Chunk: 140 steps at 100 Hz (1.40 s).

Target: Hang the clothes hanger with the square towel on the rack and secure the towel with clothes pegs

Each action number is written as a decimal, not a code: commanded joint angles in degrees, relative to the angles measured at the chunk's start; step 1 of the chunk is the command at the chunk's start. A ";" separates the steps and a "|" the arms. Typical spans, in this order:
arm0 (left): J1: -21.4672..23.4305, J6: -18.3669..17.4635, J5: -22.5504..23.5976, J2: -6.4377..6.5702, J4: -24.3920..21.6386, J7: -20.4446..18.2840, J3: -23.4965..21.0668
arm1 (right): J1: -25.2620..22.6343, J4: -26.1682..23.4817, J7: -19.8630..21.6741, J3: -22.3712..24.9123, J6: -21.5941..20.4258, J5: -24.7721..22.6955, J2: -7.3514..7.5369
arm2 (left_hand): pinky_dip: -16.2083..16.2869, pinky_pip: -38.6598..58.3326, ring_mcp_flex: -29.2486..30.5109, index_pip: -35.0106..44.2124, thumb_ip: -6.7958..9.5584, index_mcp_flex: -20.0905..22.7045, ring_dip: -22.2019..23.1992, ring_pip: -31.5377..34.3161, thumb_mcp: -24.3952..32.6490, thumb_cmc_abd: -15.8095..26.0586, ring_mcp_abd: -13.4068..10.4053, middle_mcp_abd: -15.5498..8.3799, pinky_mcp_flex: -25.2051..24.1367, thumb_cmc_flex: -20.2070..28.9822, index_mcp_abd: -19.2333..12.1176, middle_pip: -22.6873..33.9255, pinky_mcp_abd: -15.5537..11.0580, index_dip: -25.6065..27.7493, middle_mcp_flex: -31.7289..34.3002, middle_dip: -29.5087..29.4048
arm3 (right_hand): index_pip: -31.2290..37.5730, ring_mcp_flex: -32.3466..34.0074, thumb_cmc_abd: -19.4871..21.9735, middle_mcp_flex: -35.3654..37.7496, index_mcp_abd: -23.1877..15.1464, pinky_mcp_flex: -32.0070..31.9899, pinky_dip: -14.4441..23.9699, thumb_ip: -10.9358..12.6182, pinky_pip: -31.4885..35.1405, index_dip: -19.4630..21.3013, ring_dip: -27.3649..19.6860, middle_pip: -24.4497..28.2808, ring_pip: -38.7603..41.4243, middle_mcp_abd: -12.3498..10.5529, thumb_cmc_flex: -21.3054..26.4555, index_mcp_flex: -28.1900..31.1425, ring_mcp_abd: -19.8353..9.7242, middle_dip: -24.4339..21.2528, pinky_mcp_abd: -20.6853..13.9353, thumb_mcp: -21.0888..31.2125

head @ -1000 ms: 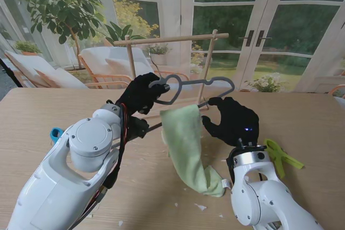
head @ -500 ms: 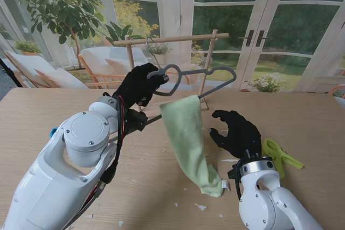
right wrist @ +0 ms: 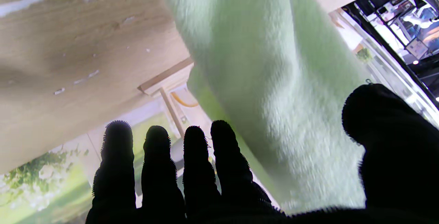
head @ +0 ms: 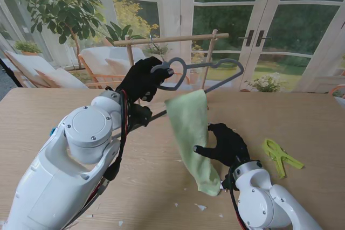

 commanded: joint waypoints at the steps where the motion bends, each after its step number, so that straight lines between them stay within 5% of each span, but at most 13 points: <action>1: -0.57 0.39 -0.08 -0.66 -1.00 -0.28 0.05 | 0.00 0.47 2.06 -0.72 0.76 0.46 -0.39 | 1.93 16.73 4.03 1.00 1.63 -0.81 0.92 5.42 0.72 3.81 -7.39 0.69 1.99 4.02 2.86 7.28 -2.06 0.69 2.06 2.02 | 0.77 0.77 -1.64 1.54 1.35 0.86 22.59 -2.65 -0.77 1.14 -0.32 -0.82 0.16 0.69 -3.21 2.24 0.58 -0.39 1.11 0.80; 22: -1.30 1.75 -0.87 -1.42 -1.03 1.32 0.27 | 0.91 1.15 4.20 -2.75 2.52 0.83 -0.01 | 1.95 16.73 4.04 1.00 1.64 -0.81 0.92 5.41 0.74 3.76 -7.42 0.69 1.98 4.03 2.86 7.28 -2.08 0.69 2.06 2.04 | 10.12 5.81 -2.71 7.02 -0.61 4.03 23.65 -1.84 3.04 5.81 0.94 0.51 3.74 -0.17 1.29 8.71 0.79 0.95 1.46 2.29; 39: -1.29 2.46 -2.09 -1.99 -1.35 2.67 0.28 | 1.79 2.36 3.55 -3.81 2.46 2.99 -0.30 | 1.98 16.73 4.04 1.00 1.69 -0.81 0.93 5.45 0.88 3.77 -7.33 0.71 1.97 4.04 2.86 7.27 -1.99 0.69 2.06 2.05 | 24.20 9.66 -3.00 10.36 -6.00 5.76 22.29 -0.02 7.82 17.22 2.46 3.10 7.06 -1.81 10.80 10.73 0.15 2.37 0.71 -1.02; 49: -1.25 2.70 -2.62 -2.12 -1.50 2.92 0.21 | 2.50 3.60 2.34 -4.22 0.89 5.72 -0.73 | 2.00 16.73 4.04 1.00 1.66 -0.81 0.93 5.46 0.85 3.74 -7.32 0.73 1.97 4.03 2.86 7.27 -1.97 0.69 2.07 2.06 | 36.41 14.13 -2.10 14.06 -11.02 8.93 21.46 1.65 10.88 26.25 2.82 4.06 8.79 -1.63 20.88 10.92 0.76 2.82 0.37 -4.32; 59: -1.20 2.69 -2.44 -2.00 -1.46 2.67 0.08 | 2.84 4.63 0.18 -4.45 -1.93 9.10 -1.40 | 2.01 16.73 4.04 1.00 1.66 -0.81 0.92 5.47 0.85 3.73 -7.37 0.74 1.98 4.04 2.86 7.27 -2.00 0.69 2.07 2.07 | 54.36 26.97 -10.28 25.43 -15.65 17.31 19.69 -4.19 17.05 33.34 3.03 4.96 12.06 -1.54 22.61 13.43 0.86 3.27 0.98 21.34; 68: -1.09 2.71 -2.14 -1.89 -1.31 2.44 -0.08 | 2.71 4.88 -1.83 -4.46 -4.03 11.07 -1.96 | 2.02 16.73 4.04 1.00 1.70 -0.81 0.91 5.48 0.91 3.66 -7.36 0.74 1.97 4.03 2.86 7.26 -1.98 0.69 2.07 2.08 | 59.06 42.71 -13.26 40.26 -16.08 29.17 19.96 -4.36 28.17 37.42 6.01 11.35 21.19 -6.26 28.15 18.52 -2.24 4.12 -0.11 27.84; 76: -1.02 2.51 -1.41 -1.70 -0.95 2.08 -0.15 | 2.11 4.13 -2.60 -4.21 -5.45 13.11 -2.27 | 2.03 16.73 4.04 1.00 1.67 -0.81 0.91 5.48 0.89 3.74 -7.35 0.75 1.97 4.02 2.86 7.26 -1.98 0.69 2.06 2.08 | 58.73 49.21 -14.58 42.53 -16.69 34.44 20.04 -3.30 36.25 38.61 10.03 22.51 30.86 -9.92 30.98 18.89 -3.59 7.21 -1.34 29.94; 90: -1.06 1.84 -0.01 -1.45 0.11 1.66 -0.04 | 0.20 1.24 -2.80 -3.47 -7.73 13.37 -2.20 | 2.04 16.73 4.04 1.00 1.67 -0.81 0.91 5.49 0.86 3.73 -7.30 0.79 1.97 4.02 2.86 7.25 -1.94 0.69 2.05 2.10 | 51.15 48.36 -14.98 38.84 -20.07 34.15 21.23 -1.29 41.70 35.66 14.92 28.26 41.20 -10.63 31.87 8.18 -4.63 12.33 -3.43 32.77; 98: -1.19 1.36 0.84 -1.33 0.98 1.51 0.13 | -0.99 -0.63 -3.02 -3.02 -9.32 13.21 -2.14 | 2.02 16.73 4.04 1.00 1.65 -0.81 0.91 5.49 0.82 3.75 -7.30 0.79 1.97 4.02 2.86 7.25 -1.94 0.69 2.05 2.11 | 42.73 47.43 -13.63 37.91 -19.78 33.18 21.40 -1.30 42.43 28.09 15.39 29.48 43.01 -10.41 32.69 5.64 -4.84 13.94 -3.66 33.33; 118: -1.52 -0.24 3.48 -0.89 3.46 0.76 0.79 | -3.13 -4.60 -5.48 -2.37 -13.78 12.34 -2.37 | 2.00 16.73 4.04 1.00 1.69 -0.81 0.91 5.50 0.87 3.62 -7.26 0.84 1.95 4.02 2.86 7.24 -1.88 0.69 2.04 2.13 | 33.11 46.40 -10.35 38.84 -21.02 31.99 21.70 -1.10 42.89 14.43 15.42 27.91 44.39 -7.89 34.44 15.85 -4.16 17.36 -2.83 31.31; 140: -1.64 -2.03 6.44 -0.21 5.87 -0.77 2.10 | -2.97 -7.92 -7.37 -1.83 -16.23 11.48 -2.66 | 1.96 16.73 4.04 1.00 1.64 -0.81 0.90 5.48 0.74 3.70 -7.38 0.71 1.97 3.99 2.86 7.27 -1.93 0.69 1.97 2.19 | 26.07 45.42 -7.73 38.19 -23.54 31.15 21.92 -0.71 42.72 7.68 15.52 26.75 44.48 -8.38 35.55 21.66 -4.00 20.89 -2.91 29.04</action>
